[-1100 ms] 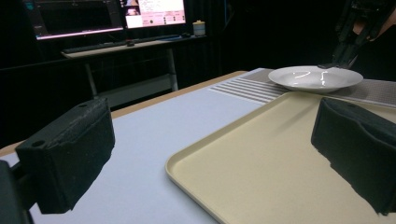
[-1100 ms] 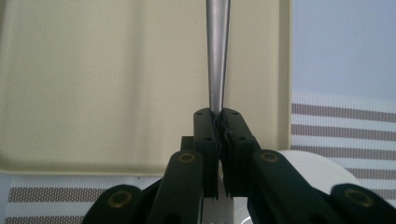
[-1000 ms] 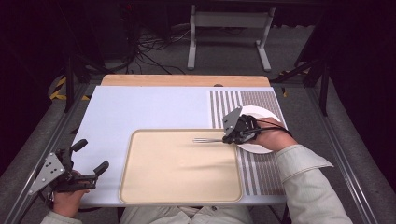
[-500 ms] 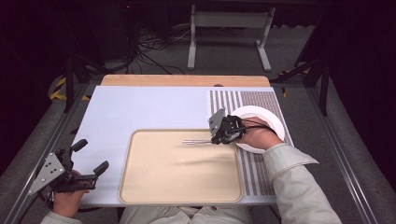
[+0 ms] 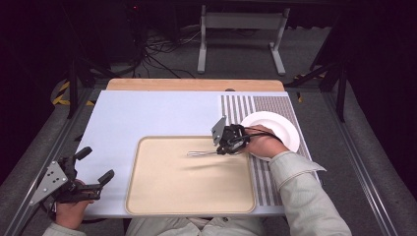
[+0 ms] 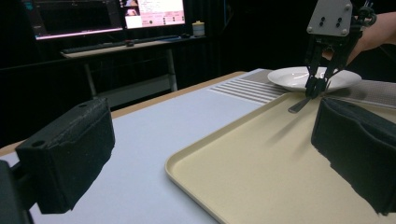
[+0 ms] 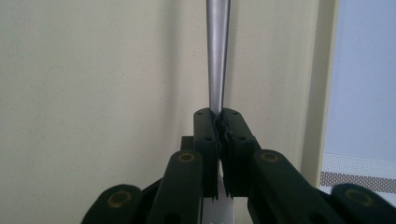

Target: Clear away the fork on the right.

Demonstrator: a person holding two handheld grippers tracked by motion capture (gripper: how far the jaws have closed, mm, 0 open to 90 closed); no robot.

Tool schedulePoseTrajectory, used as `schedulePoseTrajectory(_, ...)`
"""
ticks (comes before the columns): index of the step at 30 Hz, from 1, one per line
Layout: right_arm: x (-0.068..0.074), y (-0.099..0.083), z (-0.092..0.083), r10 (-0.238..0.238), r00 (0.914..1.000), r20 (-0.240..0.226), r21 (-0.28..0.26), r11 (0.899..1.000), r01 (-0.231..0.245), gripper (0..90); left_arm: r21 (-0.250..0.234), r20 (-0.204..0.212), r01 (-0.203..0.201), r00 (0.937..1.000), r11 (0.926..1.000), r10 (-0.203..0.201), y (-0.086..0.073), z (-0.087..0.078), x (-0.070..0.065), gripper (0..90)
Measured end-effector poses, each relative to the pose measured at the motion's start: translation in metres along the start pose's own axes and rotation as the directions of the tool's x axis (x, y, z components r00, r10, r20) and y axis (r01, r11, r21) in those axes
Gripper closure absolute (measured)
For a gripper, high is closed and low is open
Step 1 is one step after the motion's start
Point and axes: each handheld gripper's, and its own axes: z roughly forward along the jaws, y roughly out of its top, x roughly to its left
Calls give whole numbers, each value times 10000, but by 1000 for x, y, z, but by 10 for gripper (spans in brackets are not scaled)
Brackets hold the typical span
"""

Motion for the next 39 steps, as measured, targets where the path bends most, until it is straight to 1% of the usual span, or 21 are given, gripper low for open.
schedulePoseTrajectory(1, 0, 0, 2, 64, 10000, -50, 63, 10000, -64, 861, 14, -4, -2, 10000, 10000, 2, 0, 0, 0, 3)
schedulePoseTrajectory(6, -2, 1, 7, 35, 9999, -121, 126, 9999, -33, 860, 9, -11, 6, 10000, 10000, -6, 0, -1, 0, 3)
schedulePoseTrajectory(7, -2, 2, 10, 83, 9998, -207, 227, 9997, -79, 860, 9, -8, 0, 10000, 10000, 0, 0, -1, 0, 3)
schedulePoseTrajectory(9, -2, 2, 12, 79, 9998, -204, 224, 9997, -75, 860, 8, -27, -5, 10000, 10000, 5, 0, -1, 0, 3)
schedulePoseTrajectory(12, -2, 4, 17, 52, 9994, -341, 356, 9994, -40, 859, 0, -1, 2, 10000, 10000, -2, 0, 0, 0, 3)
schedulePoseTrajectory(15, -3, 4, 20, 78, 9991, -421, 365, 9993, -63, 859, 3, -21, -2, 10000, 10000, 2, 0, 0, 0, 3)
schedulePoseTrajectory(26, -3, 5, 28, 74, 9980, -620, 535, 9986, -41, 857, -2, -17, -10, 10000, 10000, 10, 0, -1, 0, 3)
schedulePoseTrajectory(31, -3, 5, 30, 90, 9978, -654, 500, 9987, -57, 855, -4, 9, 0, 10000, 10000, 0, 0, 0, 0, 3)
schedulePoseTrajectory(35, -2, 5, 33, 89, 9974, -715, 659, 9978, -42, 849, 0, 16, -6, 10000, 10000, 6, 0, 0, 0, 3)
schedulePoseTrajectory(39, -3, 5, 33, 122, 9968, -794, 530, 9986, -80, 827, 1, 33, -6, 10000, 10000, 6, 0, 0, 0, 3)
